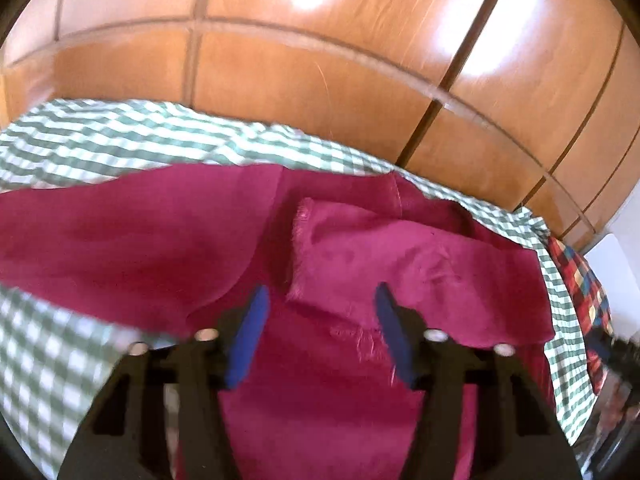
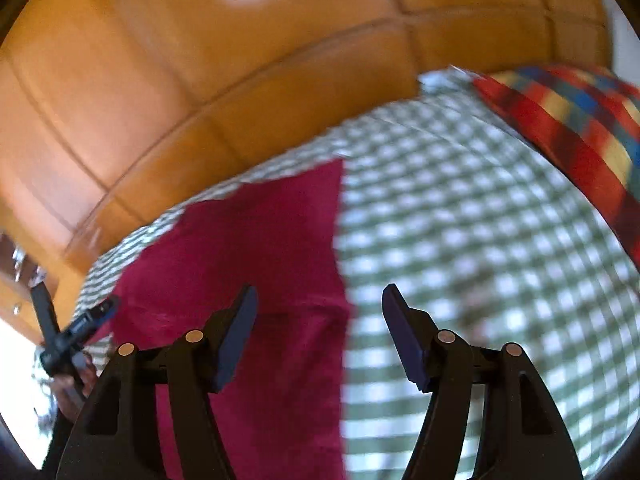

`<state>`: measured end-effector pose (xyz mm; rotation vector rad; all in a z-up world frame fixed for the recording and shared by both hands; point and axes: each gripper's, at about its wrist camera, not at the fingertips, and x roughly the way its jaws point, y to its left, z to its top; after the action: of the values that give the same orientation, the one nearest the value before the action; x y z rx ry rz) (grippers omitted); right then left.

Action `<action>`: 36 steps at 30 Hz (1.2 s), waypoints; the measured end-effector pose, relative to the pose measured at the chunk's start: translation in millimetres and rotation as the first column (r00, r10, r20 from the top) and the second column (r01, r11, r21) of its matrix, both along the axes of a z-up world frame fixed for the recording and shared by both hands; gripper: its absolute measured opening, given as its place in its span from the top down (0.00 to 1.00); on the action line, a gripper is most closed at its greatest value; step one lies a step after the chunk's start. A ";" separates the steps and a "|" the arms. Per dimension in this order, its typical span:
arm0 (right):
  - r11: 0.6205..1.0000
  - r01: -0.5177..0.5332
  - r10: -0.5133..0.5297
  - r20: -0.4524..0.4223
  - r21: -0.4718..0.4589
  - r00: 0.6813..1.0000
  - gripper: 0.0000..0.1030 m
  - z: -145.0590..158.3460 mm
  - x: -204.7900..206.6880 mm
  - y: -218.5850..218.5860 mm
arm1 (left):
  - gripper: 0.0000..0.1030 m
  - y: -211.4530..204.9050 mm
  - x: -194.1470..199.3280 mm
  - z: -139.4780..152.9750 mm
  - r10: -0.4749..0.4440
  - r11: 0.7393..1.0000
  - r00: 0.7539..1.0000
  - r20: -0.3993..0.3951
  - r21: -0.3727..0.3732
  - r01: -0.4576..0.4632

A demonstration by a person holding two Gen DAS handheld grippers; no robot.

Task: Fold small clothes

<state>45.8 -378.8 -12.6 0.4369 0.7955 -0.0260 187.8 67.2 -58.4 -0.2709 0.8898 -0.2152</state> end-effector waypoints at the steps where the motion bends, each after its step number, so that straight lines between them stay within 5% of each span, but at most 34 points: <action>1: 1.000 0.005 -0.005 0.000 0.005 1.000 0.38 -3.1 -0.4 -3.0 | 0.51 -4.1 10.3 -4.1 -0.013 1.000 1.000 -0.020 -0.004 0.013; 5: 1.000 -0.017 0.017 0.017 0.007 1.000 0.42 -2.6 12.9 6.6 | 0.58 -12.8 37.6 -20.4 0.003 1.000 0.997 -0.075 0.019 -0.001; 7: 0.999 -0.040 0.040 0.030 0.007 0.999 0.46 1.8 27.0 17.3 | 0.85 -15.8 44.1 -25.3 0.004 0.999 0.996 -0.089 0.035 -0.001; 10: 0.997 -0.081 0.082 0.049 -0.018 0.995 0.46 11.4 53.6 42.2 | 0.91 -18.4 38.3 -16.2 0.000 1.000 0.999 -0.044 0.009 0.000; 16: 0.979 -0.101 0.093 -0.053 -0.175 0.994 0.46 -7.6 131.1 77.5 | 0.91 -28.6 15.6 7.7 -0.011 0.997 0.998 0.064 0.075 0.006; 19: 0.965 -0.053 0.009 -0.170 -0.256 0.985 0.46 -44.4 156.4 69.1 | 0.90 -24.9 22.6 -9.7 0.043 0.988 0.999 0.013 0.147 -0.044; 21: 0.961 -0.040 0.008 -0.118 -0.275 0.993 0.44 -54.9 152.6 66.2 | 0.87 -26.9 30.0 -28.5 0.071 0.973 0.997 -0.030 0.223 -0.063; 24: 0.943 -0.036 0.015 -0.065 -0.330 0.998 0.43 -58.0 142.9 73.4 | 0.84 -26.4 26.2 -33.3 0.083 0.970 0.996 -0.016 0.231 -0.077; 33: 0.927 -0.012 -0.004 -0.042 -0.374 0.999 0.38 -58.7 143.9 79.8 | 0.74 -30.7 -10.4 16.0 0.126 0.965 0.984 0.130 0.216 -0.152; 36: 0.914 -0.013 -0.013 -0.060 -0.407 0.998 0.33 -55.5 142.3 83.3 | 0.58 -28.7 -32.8 36.5 0.140 0.966 0.972 0.188 0.191 -0.176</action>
<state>188.1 -295.5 -68.1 0.0394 0.8259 -0.2034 155.0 38.5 -21.9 -0.1266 0.7072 0.0036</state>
